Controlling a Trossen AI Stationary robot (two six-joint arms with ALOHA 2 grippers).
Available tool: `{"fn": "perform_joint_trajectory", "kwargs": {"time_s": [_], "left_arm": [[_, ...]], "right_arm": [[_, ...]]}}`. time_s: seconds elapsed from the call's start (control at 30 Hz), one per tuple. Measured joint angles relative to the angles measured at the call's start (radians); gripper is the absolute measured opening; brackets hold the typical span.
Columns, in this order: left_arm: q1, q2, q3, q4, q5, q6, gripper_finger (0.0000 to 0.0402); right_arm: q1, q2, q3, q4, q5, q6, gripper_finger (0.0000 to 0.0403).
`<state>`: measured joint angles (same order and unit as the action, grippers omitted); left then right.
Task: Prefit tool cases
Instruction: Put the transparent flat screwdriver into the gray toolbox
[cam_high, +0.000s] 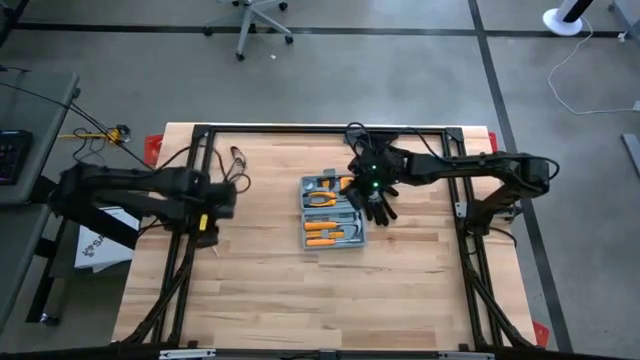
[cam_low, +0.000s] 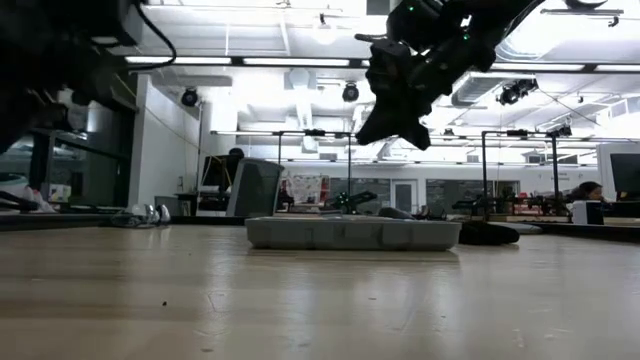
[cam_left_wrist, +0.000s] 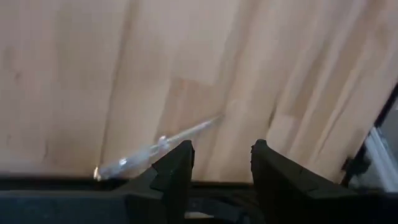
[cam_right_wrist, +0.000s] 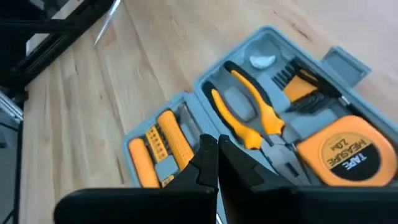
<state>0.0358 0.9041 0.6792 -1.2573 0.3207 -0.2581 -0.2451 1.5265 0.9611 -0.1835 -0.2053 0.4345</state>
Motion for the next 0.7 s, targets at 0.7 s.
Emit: {"fn": "perform_joint_trajectory", "kwargs": {"time_s": [0.7], "left_arm": [[-0.34, 0.511, 0.004, 0.094, -0.15, 0.079, 0.0123]], "right_arm": [[-0.027, -0.008, 0.0, -0.127, -0.02, -0.073, 0.0]]}}
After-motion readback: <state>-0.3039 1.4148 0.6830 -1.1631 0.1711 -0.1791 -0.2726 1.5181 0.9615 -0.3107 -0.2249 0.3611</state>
